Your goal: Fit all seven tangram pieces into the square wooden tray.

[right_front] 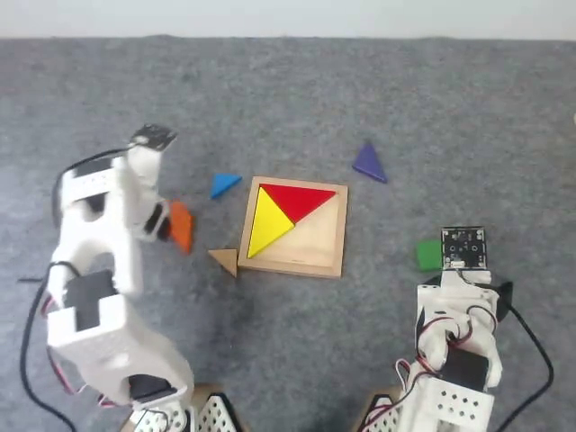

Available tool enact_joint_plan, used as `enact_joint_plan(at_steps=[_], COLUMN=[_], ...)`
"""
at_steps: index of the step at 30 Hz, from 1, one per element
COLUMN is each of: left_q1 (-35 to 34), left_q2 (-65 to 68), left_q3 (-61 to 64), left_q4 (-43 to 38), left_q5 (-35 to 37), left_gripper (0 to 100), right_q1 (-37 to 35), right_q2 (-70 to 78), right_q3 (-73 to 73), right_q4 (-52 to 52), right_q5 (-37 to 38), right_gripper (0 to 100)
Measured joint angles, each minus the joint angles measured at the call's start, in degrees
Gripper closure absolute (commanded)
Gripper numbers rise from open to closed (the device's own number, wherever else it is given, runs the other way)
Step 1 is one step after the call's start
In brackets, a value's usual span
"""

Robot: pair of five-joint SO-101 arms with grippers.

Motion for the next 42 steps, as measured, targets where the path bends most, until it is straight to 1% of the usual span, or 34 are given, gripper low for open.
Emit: enact_joint_plan(at_steps=[5, 9, 13, 16, 19, 22, 25, 28, 30, 34, 39, 42], left_q1=[8.18, 13.36, 17.49, 19.60, 19.52, 17.67, 13.19, 8.09, 6.07, 5.89, 8.26, 9.32], left_q2=[0.00, 0.00, 0.00, 0.00, 0.18, 0.35, 0.35, 0.35, 0.35, 0.35, 0.35, 1.41], left_q3=[-4.31, -7.82, -10.64, -11.69, -11.87, -11.87, -11.87, -8.88, -5.10, 0.53, 0.79, 0.18], left_q4=[4.40, 7.03, 8.18, 8.26, 8.09, 8.62, 12.40, 13.27, 10.73, 4.04, -0.79, -3.08], left_q5=[4.75, 8.09, 11.08, 11.96, 12.22, 12.22, 11.34, 7.91, 5.98, 4.84, 5.19, 6.59], left_gripper=[84, 84, 84, 84, 84, 84, 84, 84, 84, 84, 84, 84], right_q1=[0.00, 0.00, 0.00, 0.00, 0.00, 0.00, 0.00, 0.00, 0.00, 0.00, 0.00, 0.00], right_q2=[0.00, 0.00, 0.00, 0.00, 0.00, 0.00, 0.00, 0.00, 0.00, 0.00, 0.00, 0.00], right_q3=[0.00, 0.00, 0.00, 0.00, 0.00, 0.00, 0.00, 0.00, 0.00, 0.00, 0.00, 0.00], right_q4=[0.00, 0.00, 0.00, 0.00, 0.00, 0.00, 0.00, 0.00, 0.00, 0.00, 0.00, 0.00], right_q5=[0.00, 0.00, 0.00, 0.00, 0.00, 0.00, 0.00, 0.00, 0.00, 0.00, 0.00, 0.00], right_gripper=[60.8, 60.8, 60.8, 60.8, 60.8, 60.8, 60.8, 60.8, 60.8, 60.8, 60.8, 60.8])
